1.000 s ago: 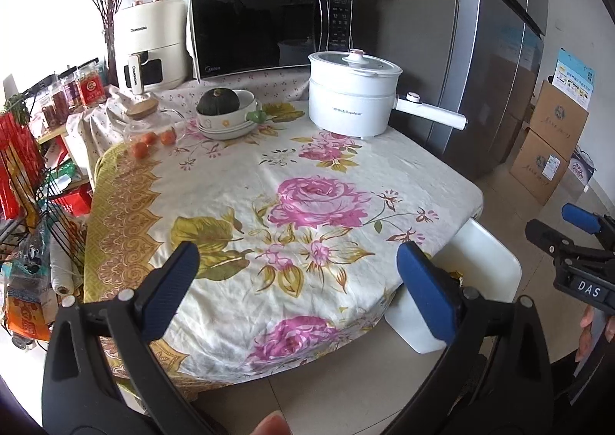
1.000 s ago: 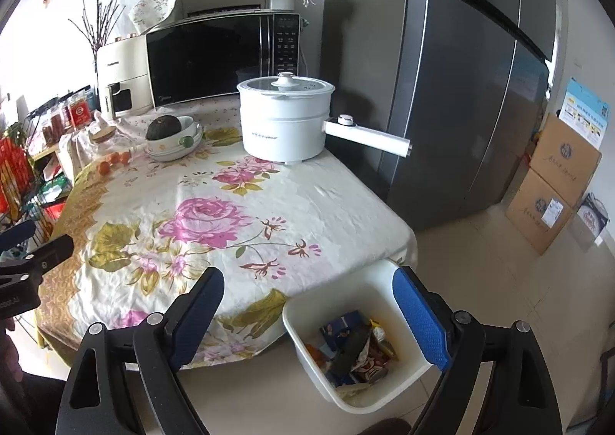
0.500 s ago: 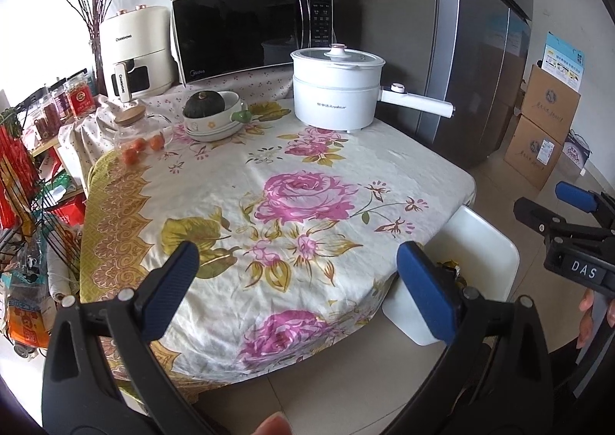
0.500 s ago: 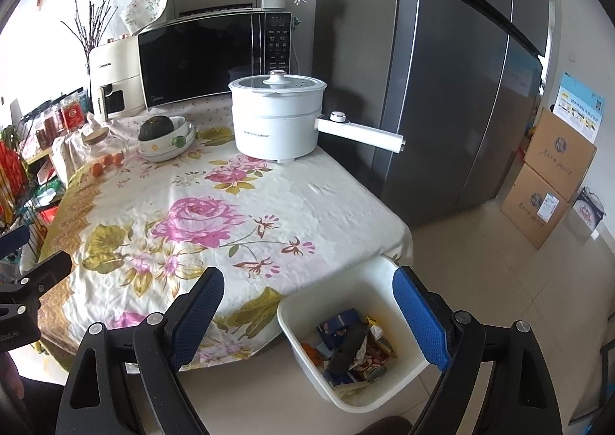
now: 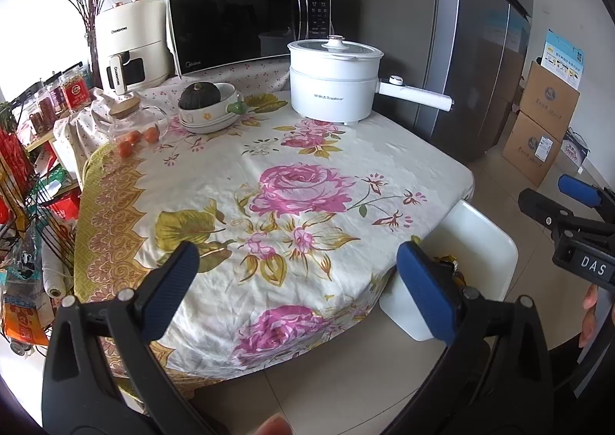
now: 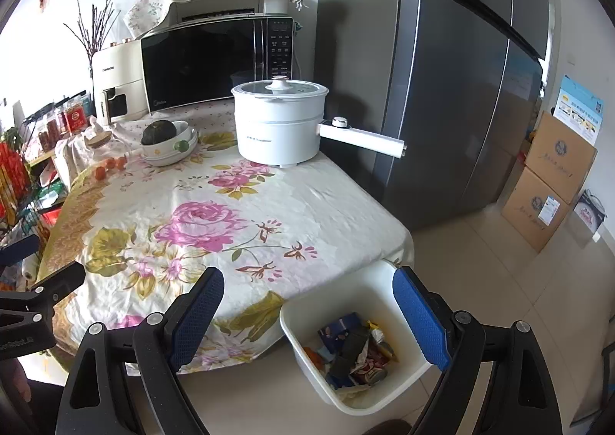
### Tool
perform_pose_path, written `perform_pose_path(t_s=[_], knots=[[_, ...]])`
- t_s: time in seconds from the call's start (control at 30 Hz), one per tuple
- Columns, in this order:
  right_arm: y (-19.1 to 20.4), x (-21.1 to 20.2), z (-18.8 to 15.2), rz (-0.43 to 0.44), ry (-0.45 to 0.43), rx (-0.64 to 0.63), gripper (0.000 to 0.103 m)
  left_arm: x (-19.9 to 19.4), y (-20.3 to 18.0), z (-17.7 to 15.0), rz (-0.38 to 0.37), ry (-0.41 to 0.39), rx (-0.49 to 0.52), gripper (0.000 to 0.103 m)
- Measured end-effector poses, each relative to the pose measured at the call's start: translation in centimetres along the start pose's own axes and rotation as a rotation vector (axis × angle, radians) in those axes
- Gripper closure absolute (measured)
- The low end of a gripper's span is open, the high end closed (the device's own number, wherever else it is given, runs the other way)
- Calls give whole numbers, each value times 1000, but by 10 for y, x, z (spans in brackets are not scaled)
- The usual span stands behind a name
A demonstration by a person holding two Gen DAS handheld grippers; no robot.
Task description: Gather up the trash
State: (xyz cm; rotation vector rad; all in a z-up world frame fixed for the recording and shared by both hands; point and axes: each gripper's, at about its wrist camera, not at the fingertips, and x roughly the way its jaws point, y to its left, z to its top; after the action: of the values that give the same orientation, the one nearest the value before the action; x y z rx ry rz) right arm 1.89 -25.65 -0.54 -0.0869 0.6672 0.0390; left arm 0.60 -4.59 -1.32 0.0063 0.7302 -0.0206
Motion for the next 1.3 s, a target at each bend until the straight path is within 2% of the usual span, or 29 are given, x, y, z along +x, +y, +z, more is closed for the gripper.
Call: perform_pose_path(t_s=[1.3], knots=[[0,0,0,-5,1,-2,12,4,-1,-1,-17,18,10,1]])
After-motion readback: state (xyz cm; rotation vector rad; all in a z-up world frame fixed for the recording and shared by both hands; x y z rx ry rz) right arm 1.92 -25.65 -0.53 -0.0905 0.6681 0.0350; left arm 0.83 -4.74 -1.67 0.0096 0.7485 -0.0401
